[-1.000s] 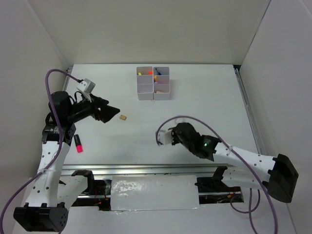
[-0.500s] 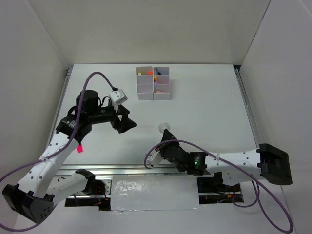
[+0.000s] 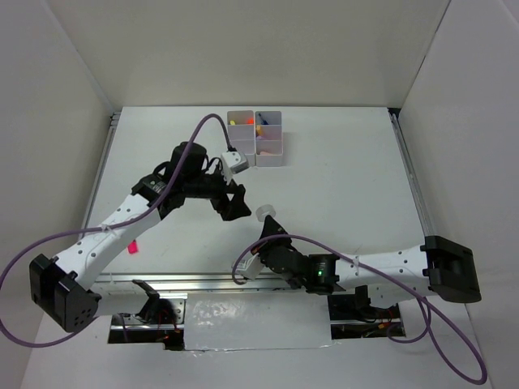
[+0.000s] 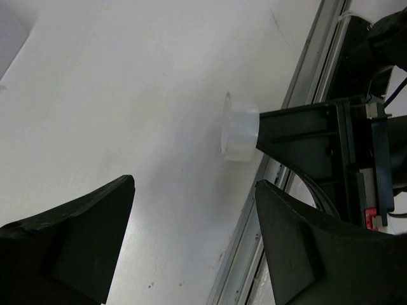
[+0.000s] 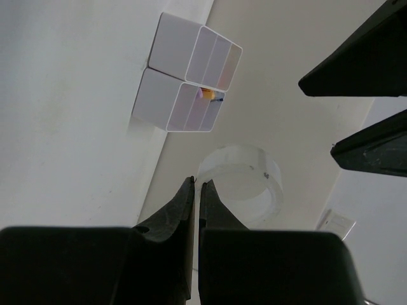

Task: Sort the stationery into containers
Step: Pass the stationery from the right arm to the left

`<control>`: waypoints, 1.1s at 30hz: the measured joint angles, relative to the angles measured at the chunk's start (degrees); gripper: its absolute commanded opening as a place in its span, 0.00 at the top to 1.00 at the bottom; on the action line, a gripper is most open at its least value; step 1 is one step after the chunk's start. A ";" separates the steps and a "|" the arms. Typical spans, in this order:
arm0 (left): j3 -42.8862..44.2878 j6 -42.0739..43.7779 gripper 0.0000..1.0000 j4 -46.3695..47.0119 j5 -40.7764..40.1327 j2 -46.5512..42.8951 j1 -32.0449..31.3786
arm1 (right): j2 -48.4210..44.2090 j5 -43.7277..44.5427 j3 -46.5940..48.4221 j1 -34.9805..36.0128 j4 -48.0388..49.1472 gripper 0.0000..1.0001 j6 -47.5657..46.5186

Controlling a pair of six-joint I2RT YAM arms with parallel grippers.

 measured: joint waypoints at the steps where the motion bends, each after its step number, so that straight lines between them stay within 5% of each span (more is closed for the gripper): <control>1: 0.79 -0.11 0.11 0.15 -0.11 0.74 -0.13 | 0.00 0.04 0.02 0.07 0.02 1.00 0.00; 17: 6.69 -1.36 0.13 0.63 0.85 9.09 -4.70 | 0.04 0.20 0.68 0.26 -0.90 1.00 0.74; 23: 8.55 -1.40 0.30 0.15 0.76 11.65 -5.31 | 0.04 0.22 1.42 0.72 -1.01 1.00 1.16; 33: 10.80 -1.11 0.74 -1.40 1.40 13.46 -7.67 | 0.04 0.48 1.42 0.74 -1.57 0.92 1.57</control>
